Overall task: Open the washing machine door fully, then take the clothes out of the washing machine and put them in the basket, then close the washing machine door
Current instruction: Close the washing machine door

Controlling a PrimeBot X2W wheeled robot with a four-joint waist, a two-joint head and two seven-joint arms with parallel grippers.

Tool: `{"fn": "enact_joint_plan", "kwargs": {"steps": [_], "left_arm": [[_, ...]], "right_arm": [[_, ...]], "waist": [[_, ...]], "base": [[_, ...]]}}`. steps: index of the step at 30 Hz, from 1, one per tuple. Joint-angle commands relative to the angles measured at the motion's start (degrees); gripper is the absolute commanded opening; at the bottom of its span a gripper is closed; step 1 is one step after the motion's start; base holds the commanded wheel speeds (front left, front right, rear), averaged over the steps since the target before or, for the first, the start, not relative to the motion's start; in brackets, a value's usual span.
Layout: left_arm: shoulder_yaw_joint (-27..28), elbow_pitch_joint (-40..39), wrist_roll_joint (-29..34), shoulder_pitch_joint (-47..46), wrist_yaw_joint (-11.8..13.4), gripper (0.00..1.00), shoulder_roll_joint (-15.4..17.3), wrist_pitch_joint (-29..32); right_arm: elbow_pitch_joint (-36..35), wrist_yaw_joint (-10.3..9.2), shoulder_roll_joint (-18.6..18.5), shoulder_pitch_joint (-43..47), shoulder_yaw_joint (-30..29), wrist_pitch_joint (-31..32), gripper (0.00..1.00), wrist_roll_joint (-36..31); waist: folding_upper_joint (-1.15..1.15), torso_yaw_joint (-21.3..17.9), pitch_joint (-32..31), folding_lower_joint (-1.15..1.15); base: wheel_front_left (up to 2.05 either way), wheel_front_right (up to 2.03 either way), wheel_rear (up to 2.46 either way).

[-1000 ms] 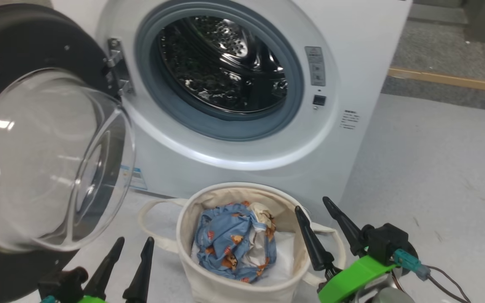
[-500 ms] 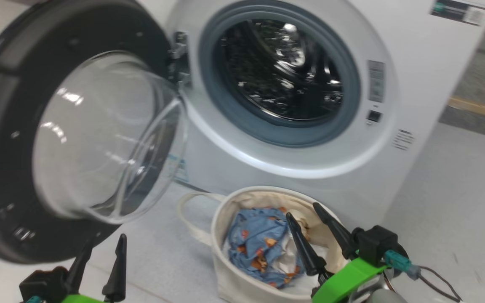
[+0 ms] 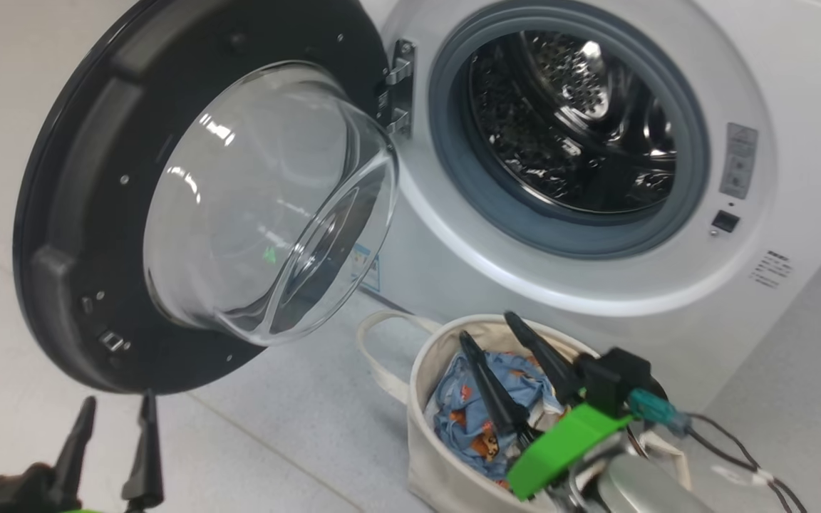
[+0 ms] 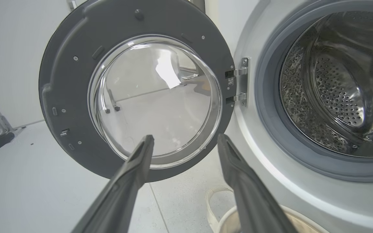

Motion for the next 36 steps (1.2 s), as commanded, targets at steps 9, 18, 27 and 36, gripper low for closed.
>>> {"fn": "enact_joint_plan", "kwargs": {"steps": [9, 18, 27, 36], "left_arm": [[7.24, -6.17, -0.71, 2.47, 2.2, 1.0, 1.87, -1.97], [7.94, -7.01, -0.66, 3.56, 2.22, 1.0, 1.93, -2.16], [11.56, -7.77, -4.44, 2.73, 1.6, 1.0, 2.93, -1.4], [21.41, -7.03, -14.47, -2.29, 0.02, 0.0, 7.1, 3.54]], "right_arm": [[0.38, 0.06, 0.47, -7.26, 4.78, -0.72, 1.0, 2.83], [0.96, 0.06, 0.56, -7.89, 5.42, -0.72, 1.0, 3.61], [0.51, 0.06, 0.5, -5.64, 3.43, -0.72, 1.0, 2.9], [0.13, 0.06, 0.51, -4.23, 2.36, -0.72, 1.0, 2.21]], "waist": [[0.0, 1.66, 1.74, 0.0], [0.0, 1.68, 1.85, 0.0], [0.0, 1.27, 1.29, 0.0], [0.0, 0.95, 0.97, 0.0]], "base": [[0.0, 0.0, 0.0], [0.0, 0.0, 0.0], [0.0, 0.0, 0.0], [0.0, 0.0, 0.0]]}}
